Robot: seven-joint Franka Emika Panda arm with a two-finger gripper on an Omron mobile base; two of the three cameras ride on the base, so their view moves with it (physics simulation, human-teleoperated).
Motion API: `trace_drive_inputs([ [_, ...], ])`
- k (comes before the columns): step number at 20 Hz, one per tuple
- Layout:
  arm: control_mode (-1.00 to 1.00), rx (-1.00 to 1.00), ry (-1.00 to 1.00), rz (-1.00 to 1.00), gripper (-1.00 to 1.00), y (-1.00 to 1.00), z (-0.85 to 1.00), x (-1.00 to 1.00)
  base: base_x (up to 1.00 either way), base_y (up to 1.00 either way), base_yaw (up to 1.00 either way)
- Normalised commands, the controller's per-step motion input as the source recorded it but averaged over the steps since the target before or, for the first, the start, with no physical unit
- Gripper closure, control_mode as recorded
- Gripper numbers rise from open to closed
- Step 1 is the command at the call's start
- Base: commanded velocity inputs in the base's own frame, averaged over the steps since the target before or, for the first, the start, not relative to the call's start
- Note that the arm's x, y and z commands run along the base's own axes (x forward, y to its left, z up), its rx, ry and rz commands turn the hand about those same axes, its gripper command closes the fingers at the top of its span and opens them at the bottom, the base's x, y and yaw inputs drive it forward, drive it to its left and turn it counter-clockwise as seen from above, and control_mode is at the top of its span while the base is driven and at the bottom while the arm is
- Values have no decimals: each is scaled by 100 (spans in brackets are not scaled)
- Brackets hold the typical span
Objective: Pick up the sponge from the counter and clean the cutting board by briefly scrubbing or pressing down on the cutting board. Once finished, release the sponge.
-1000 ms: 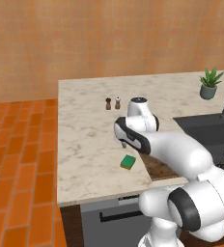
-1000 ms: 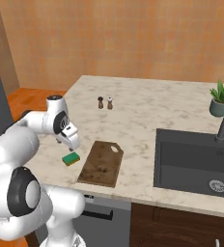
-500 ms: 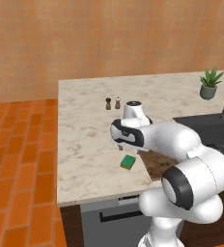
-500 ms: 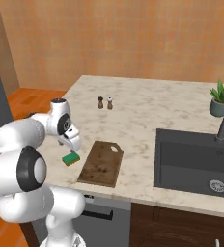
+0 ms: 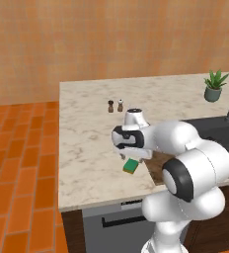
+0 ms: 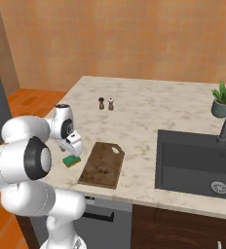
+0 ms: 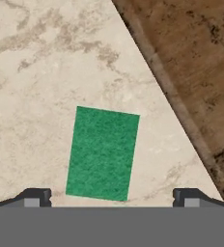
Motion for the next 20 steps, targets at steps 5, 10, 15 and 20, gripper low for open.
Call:
trace_drive_inputs([
  [5, -100, 0, 4, 0, -100, 0, -22, 1, 0, 0, 0],
  [10, -100, 0, 0, 0, -100, 0, -13, 5, 0, 0, 0],
  [15, -100, 0, 0, 0, -100, 0, -23, 3, 0, 0, 0],
  [20, -100, 0, 0, 0, -100, -2, -21, 4, 0, 0, 0],
])
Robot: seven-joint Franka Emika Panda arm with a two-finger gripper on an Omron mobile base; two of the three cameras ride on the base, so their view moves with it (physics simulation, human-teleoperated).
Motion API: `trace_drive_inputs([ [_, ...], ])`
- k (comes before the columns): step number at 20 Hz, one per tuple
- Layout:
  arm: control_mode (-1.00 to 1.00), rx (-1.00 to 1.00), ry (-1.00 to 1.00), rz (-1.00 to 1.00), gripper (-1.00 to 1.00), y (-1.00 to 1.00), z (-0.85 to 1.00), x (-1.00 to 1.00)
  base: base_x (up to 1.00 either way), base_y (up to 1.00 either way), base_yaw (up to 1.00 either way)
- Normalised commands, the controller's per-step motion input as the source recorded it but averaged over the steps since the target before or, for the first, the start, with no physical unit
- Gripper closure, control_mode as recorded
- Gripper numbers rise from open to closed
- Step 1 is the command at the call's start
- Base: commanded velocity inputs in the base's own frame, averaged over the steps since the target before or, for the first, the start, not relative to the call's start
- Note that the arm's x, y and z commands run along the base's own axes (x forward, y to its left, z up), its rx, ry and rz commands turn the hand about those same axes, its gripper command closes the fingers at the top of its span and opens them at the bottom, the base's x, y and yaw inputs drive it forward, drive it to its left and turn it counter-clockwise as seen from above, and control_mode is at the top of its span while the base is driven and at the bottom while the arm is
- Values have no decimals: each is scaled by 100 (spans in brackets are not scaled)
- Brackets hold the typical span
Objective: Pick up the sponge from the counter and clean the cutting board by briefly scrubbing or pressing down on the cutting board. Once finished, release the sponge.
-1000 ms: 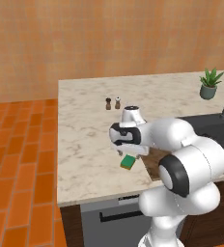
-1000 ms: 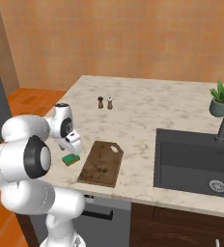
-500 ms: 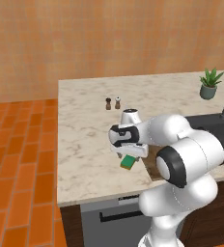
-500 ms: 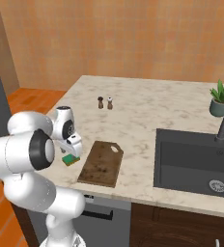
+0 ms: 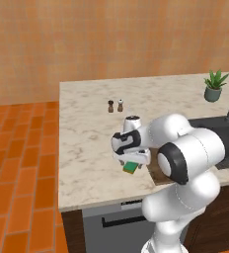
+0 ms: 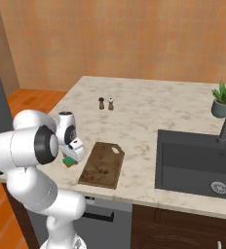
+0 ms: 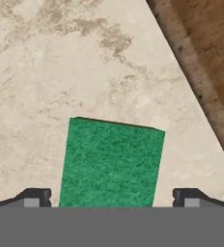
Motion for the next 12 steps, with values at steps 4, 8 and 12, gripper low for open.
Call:
trace_drive_inputs([
  [4, -100, 0, 0, 0, -100, -1, -24, 1, 0, 0, 0],
  [8, -100, 0, -1, 0, -100, 0, -24, 5, 0, 0, 0],
  [12, -100, 0, -3, 0, 100, 0, -2, 0, 0, 0, 0],
])
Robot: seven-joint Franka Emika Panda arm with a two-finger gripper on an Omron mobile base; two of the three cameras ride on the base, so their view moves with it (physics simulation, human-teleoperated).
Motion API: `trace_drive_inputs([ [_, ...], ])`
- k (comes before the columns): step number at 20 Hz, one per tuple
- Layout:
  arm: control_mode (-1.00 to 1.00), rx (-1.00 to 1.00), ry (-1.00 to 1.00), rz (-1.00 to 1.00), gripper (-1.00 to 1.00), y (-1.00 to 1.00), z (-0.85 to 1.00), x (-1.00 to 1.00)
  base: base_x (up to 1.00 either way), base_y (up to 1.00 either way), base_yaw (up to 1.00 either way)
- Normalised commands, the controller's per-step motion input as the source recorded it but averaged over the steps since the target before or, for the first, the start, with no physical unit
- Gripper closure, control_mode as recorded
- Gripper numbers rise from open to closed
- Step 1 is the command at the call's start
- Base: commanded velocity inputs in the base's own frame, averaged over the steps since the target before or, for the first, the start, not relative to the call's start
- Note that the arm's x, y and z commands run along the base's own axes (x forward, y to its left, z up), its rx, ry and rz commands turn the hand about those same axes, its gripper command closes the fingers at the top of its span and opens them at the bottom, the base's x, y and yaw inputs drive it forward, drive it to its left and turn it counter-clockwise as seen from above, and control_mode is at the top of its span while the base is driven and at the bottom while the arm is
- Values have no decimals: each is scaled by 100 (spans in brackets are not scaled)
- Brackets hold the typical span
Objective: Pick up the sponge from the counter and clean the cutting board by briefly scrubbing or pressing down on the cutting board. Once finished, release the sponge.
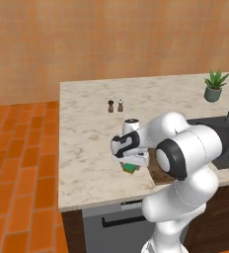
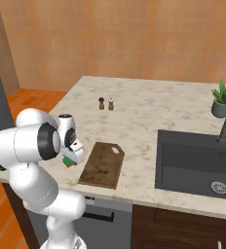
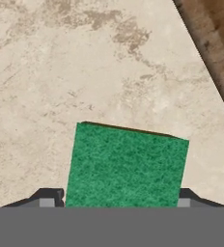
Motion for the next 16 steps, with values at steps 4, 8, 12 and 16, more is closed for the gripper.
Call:
trace_drive_inputs([
  [4, -100, 0, -1, 0, 100, 0, 0, 0, 0, 0, 0],
  [8, -100, 0, 1, -16, 100, -17, 44, -18, 0, 0, 0],
  [12, -100, 4, -10, -13, 100, -28, 39, -54, 0, 0, 0],
  [16, -100, 14, -20, -18, 100, -62, 7, -62, 0, 0, 0],
])
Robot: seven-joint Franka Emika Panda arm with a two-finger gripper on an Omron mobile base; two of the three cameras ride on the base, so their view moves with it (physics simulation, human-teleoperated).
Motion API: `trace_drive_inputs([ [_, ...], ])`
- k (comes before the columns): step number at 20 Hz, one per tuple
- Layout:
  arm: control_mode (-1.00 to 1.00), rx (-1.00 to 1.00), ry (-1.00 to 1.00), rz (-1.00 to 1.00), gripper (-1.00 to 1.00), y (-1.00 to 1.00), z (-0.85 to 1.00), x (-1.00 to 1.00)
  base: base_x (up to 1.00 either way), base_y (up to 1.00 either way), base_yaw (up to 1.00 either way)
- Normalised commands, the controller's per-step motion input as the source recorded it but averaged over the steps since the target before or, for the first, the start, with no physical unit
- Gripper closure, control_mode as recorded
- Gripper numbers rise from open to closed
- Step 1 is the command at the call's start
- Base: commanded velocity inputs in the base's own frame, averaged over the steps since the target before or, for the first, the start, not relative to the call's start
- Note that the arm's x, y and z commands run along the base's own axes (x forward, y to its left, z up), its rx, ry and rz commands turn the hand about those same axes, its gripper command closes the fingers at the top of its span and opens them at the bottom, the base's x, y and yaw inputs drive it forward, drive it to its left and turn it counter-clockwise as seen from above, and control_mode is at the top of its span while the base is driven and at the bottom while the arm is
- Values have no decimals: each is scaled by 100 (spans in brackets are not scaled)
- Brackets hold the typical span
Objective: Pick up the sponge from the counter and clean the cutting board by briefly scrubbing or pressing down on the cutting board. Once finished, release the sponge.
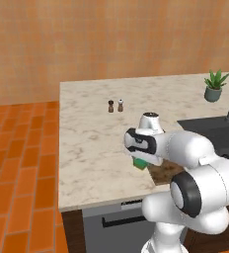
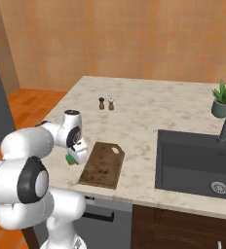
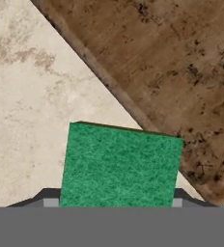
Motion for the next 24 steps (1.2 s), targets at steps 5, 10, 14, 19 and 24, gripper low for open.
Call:
trace_drive_inputs([
  [5, -100, 7, -3, -17, 100, -67, 2, -71, 0, 0, 0],
  [10, -100, 2, -5, -8, 100, -29, 0, -39, 0, 0, 0],
  [14, -100, 0, 2, -9, 100, -19, -14, 0, 0, 0, 0],
  [19, -100, 0, 9, -7, 100, -28, 0, 0, 0, 0, 0],
  [24, -100, 0, 19, -5, 100, -30, 0, 0, 0, 0, 0],
])
